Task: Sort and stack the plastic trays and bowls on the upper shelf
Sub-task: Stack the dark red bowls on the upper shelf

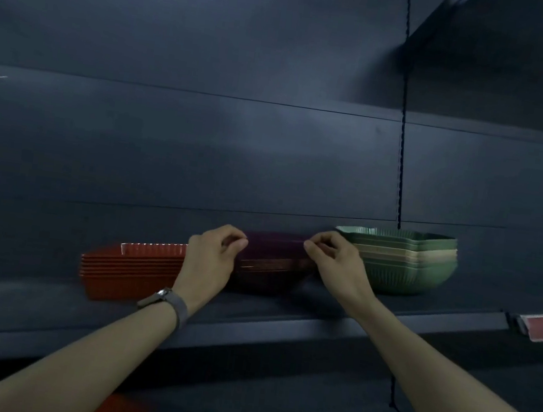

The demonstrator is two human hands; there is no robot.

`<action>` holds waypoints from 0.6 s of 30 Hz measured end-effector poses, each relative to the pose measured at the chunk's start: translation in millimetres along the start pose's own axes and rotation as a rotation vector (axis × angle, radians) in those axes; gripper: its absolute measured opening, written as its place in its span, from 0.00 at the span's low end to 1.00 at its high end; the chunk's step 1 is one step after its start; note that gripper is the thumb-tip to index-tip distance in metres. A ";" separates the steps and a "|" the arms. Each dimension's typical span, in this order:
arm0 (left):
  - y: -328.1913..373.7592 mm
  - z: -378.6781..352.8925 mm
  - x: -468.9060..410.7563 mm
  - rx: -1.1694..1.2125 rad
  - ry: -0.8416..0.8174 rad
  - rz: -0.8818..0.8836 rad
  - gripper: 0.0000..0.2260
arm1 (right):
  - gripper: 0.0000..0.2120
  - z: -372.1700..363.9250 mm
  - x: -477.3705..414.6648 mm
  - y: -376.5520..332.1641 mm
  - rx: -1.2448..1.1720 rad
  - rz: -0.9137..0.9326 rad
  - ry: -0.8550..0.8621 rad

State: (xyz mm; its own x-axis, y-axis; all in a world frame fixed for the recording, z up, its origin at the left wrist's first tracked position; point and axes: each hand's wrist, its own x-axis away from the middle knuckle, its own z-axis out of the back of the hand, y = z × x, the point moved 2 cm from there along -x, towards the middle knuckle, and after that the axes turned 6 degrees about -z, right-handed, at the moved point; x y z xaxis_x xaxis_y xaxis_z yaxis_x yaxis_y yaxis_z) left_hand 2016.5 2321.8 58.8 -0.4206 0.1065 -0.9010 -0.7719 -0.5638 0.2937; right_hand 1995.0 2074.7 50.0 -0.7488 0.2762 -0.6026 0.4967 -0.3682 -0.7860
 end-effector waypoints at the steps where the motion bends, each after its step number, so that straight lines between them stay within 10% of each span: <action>1: -1.9 -2.2 1.9 -0.027 -0.030 -0.005 0.04 | 0.03 -1.2 -0.4 3.4 0.004 -0.009 -0.001; 18: -12.6 -10.4 26.1 -0.113 -0.111 0.011 0.08 | 0.04 -8.4 6.2 20.8 0.077 -0.081 0.001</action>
State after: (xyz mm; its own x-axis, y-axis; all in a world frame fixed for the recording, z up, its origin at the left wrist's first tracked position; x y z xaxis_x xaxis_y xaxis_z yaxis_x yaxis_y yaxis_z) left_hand 2020.2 2323.1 28.3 -0.4834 0.1865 -0.8553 -0.7111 -0.6534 0.2595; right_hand 2004.3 2076.2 28.7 -0.7847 0.3084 -0.5377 0.3995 -0.4116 -0.8192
